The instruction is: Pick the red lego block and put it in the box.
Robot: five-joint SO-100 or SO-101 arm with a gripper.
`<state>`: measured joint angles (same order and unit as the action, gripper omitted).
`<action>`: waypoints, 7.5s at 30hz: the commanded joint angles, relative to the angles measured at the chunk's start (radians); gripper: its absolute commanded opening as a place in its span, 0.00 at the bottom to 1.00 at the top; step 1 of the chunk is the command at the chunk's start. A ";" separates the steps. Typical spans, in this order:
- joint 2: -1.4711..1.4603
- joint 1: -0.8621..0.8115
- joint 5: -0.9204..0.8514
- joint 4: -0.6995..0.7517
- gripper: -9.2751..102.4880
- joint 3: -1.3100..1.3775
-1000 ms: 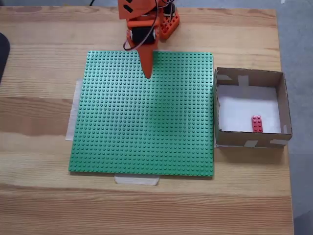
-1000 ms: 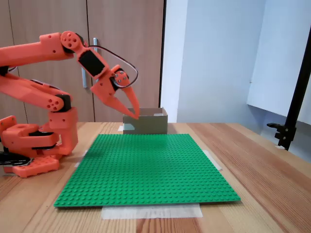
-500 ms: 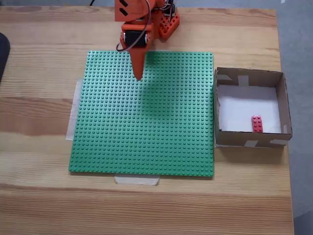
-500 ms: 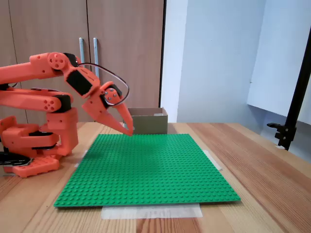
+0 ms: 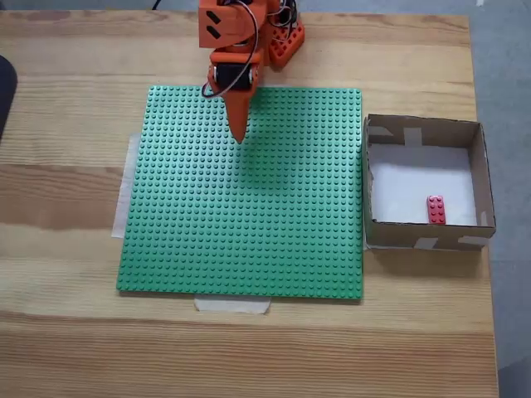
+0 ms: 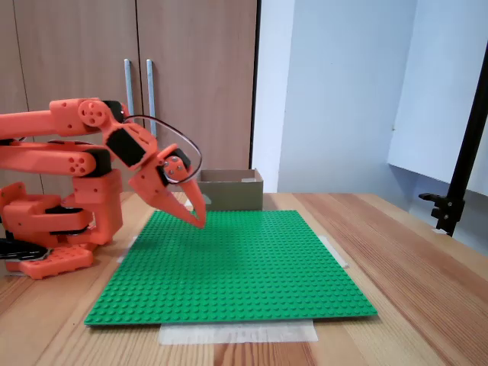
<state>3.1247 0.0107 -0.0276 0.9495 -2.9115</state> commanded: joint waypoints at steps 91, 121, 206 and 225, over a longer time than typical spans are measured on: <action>0.098 0.015 -0.012 -0.026 0.08 -0.230; 0.098 0.014 -0.009 -0.026 0.08 -0.230; 0.098 0.014 -0.009 -0.026 0.08 -0.230; 0.098 0.014 -0.009 -0.026 0.08 -0.230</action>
<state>3.2168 0.0184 -0.0353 0.9342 -3.1309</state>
